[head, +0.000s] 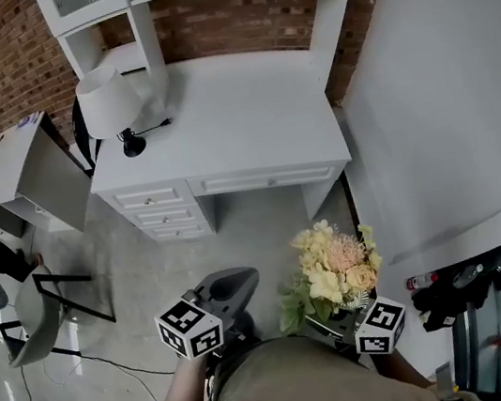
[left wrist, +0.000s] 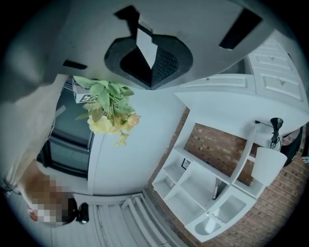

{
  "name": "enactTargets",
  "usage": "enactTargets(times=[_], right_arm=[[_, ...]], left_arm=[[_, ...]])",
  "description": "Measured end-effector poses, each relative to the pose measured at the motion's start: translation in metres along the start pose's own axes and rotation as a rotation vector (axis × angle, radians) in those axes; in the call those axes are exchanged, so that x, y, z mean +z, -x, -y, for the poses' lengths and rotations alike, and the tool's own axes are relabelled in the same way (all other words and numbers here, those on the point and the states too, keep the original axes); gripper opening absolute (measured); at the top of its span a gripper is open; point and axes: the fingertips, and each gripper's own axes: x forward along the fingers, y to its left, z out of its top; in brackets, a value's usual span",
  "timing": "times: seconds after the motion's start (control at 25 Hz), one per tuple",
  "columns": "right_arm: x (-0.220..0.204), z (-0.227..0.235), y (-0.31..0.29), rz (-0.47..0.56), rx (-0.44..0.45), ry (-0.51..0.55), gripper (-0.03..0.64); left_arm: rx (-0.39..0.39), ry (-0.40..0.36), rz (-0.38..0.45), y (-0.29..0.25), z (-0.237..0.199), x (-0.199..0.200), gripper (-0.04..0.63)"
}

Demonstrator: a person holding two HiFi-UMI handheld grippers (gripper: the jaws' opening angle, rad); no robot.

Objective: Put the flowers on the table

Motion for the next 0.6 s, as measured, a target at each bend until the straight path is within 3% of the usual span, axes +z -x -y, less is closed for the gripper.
enactTargets(times=[0.24,0.6], right_arm=[[0.012,0.018,-0.011,0.017,-0.091,-0.003,0.040],[0.048,0.046,-0.037,0.085,-0.204,0.008,0.040]], left_arm=[[-0.029,-0.011,0.005,0.004,-0.013,0.010,0.008],[-0.012,-0.017,0.029,0.030,-0.050,0.020,0.008]])
